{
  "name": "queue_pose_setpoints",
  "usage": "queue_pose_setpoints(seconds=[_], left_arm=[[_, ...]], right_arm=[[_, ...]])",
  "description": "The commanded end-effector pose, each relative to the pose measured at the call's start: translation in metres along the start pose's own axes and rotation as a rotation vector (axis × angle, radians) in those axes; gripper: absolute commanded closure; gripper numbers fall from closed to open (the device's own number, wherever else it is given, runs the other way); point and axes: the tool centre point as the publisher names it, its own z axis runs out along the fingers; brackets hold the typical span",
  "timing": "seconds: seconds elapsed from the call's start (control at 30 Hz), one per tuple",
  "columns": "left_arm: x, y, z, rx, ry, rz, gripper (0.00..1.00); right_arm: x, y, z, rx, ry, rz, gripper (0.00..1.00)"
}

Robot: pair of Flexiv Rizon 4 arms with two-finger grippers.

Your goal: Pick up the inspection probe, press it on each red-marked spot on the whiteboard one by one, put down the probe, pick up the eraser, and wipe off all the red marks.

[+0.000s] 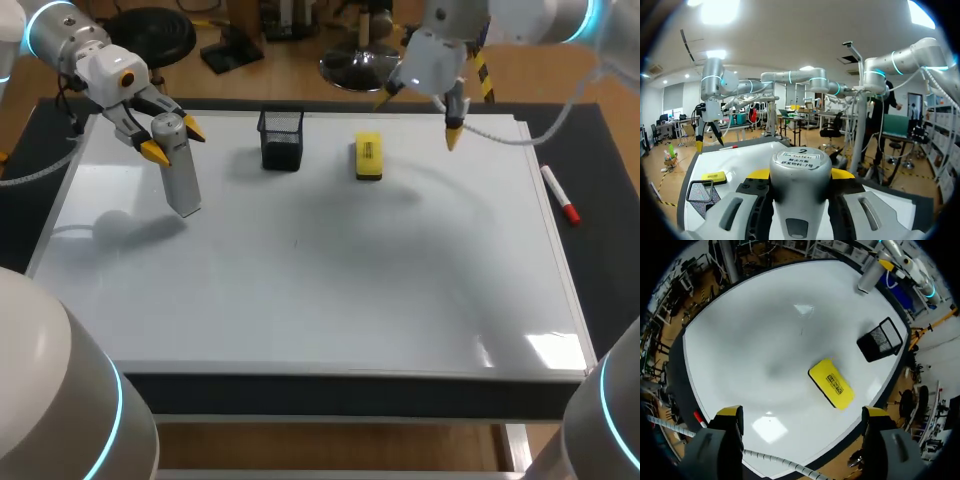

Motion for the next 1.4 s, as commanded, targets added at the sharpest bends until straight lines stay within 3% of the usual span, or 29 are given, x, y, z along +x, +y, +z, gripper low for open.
queue_pose_setpoints(seconds=[0.03,0.3,0.7,1.0,1.4], left_arm=[[-0.001,0.0,-0.002,0.001,0.006,0.001,1.0],[-0.001,0.0,-0.002,0.001,0.006,0.001,1.0],[-0.001,0.0,-0.002,0.001,0.006,0.001,1.0],[-0.001,0.0,-0.002,0.001,0.006,0.001,1.0],[-0.001,0.0,-0.002,0.001,0.006,0.001,1.0]], right_arm=[[0.016,0.0,-0.018,0.011,-0.102,0.063,0.0],[0.014,0.0,-0.042,0.033,-0.133,0.246,0.0],[-0.018,0.004,-0.071,0.013,0.012,0.471,0.0],[-0.041,0.015,-0.08,-0.048,-0.038,0.468,0.0],[-0.05,0.02,-0.08,-0.087,-0.055,0.497,0.0]])
